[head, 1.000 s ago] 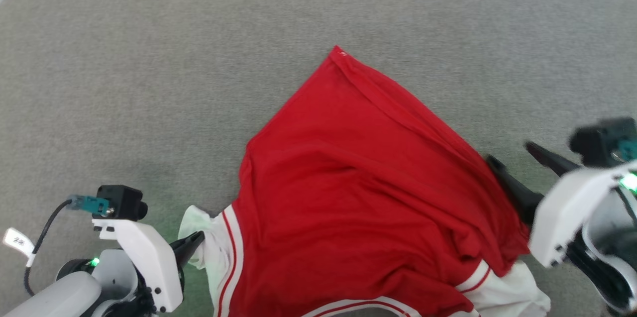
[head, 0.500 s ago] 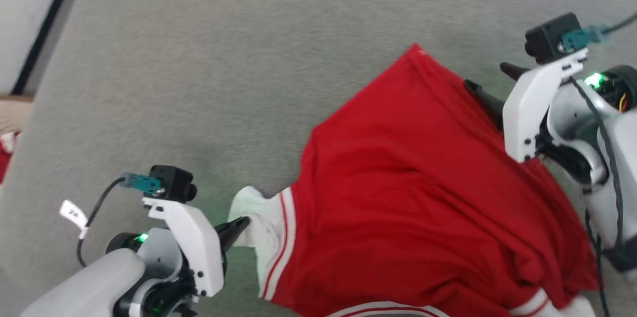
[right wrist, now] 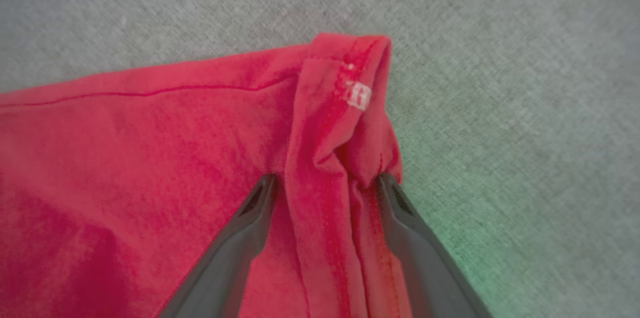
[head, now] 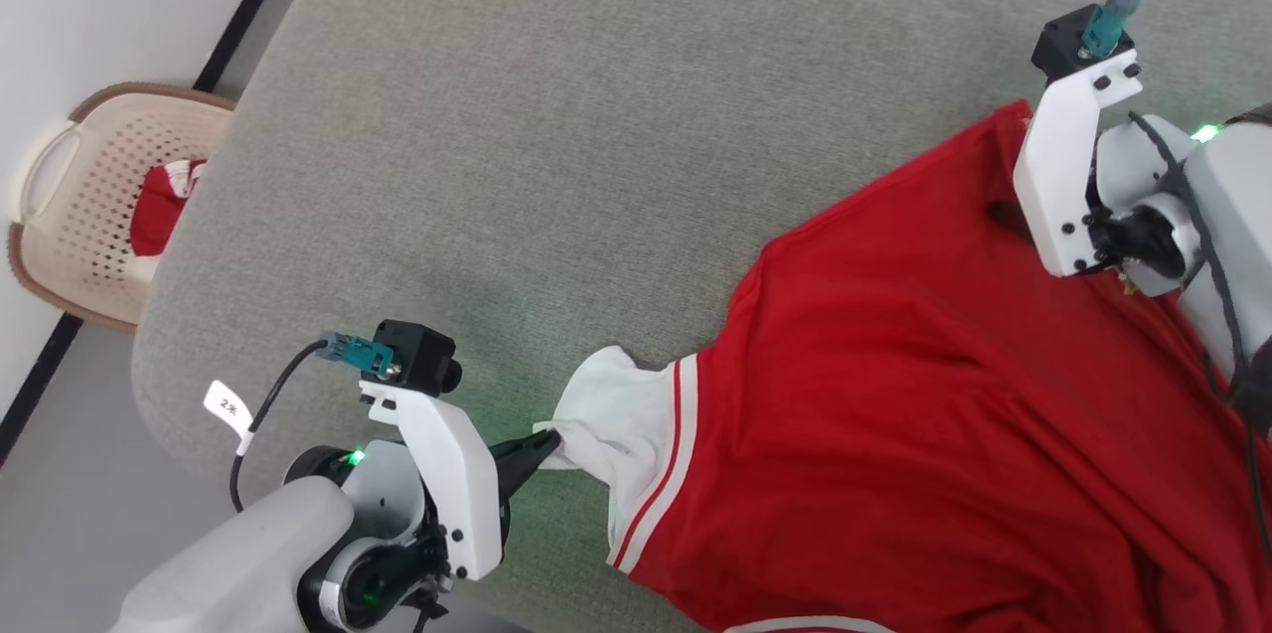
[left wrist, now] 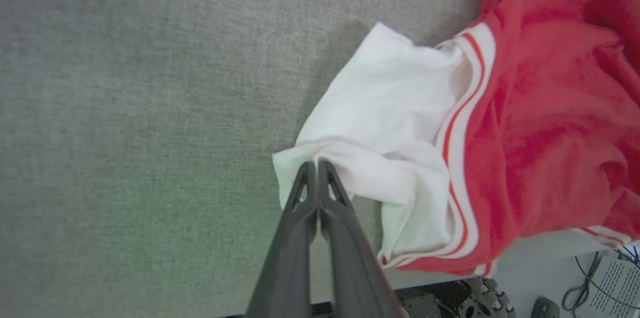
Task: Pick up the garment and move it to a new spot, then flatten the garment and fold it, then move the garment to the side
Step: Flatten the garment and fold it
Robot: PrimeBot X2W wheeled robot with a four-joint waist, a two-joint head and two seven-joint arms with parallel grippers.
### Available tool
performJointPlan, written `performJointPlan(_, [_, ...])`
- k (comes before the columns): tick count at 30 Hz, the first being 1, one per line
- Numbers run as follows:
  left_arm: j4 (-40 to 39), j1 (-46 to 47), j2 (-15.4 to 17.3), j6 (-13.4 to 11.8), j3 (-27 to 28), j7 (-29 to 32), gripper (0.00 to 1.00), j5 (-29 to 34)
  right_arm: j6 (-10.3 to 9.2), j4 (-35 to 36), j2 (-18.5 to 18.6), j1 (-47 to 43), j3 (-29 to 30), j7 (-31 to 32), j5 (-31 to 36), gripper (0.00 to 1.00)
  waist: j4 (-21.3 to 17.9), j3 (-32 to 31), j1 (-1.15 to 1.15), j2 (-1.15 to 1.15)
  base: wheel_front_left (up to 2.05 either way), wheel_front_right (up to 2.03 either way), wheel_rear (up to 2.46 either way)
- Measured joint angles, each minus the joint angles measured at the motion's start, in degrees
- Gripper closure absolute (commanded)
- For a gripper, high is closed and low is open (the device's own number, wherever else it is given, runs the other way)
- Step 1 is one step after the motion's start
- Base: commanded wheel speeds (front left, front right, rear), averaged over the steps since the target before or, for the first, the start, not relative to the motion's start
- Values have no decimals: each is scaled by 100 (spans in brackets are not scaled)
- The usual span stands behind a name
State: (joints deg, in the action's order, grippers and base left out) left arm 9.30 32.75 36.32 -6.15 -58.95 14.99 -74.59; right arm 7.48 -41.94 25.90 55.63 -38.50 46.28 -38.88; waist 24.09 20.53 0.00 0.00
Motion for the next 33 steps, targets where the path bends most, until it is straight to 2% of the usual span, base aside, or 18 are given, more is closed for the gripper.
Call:
performJointPlan(3, [172,31,-56,81,-1,-33,100,-1,-8,-189,32,236,-298,318,-249,0,63,51,0,0,0,0,0])
performJointPlan(4, [234,54,-73,108,-1,-37,100,-2,-8,-214,48,292,-397,355,-313,94,62,55,0,0,0,0,0])
performJointPlan(5, [287,81,-92,124,5,-37,100,-11,-7,-229,52,336,-472,374,-385,100,52,54,0,0,0,0,0])
performJointPlan(10, [442,229,-21,204,102,-33,100,-37,8,-232,53,448,-744,-98,-598,100,-123,29,0,0,0,0,0])
performJointPlan(14, [463,555,316,136,242,126,100,27,9,-54,202,551,-888,-648,-784,100,-408,-67,0,0,0,0,0])
performJointPlan(24, [374,1755,1090,-43,589,782,100,302,3,487,758,721,-824,-1316,-1002,100,-1039,-430,0,0,0,0,0])
performJointPlan(33, [546,2965,1204,12,709,1389,100,646,4,983,1021,769,-363,-1389,-1102,100,-1535,-755,0,0,0,0,0])
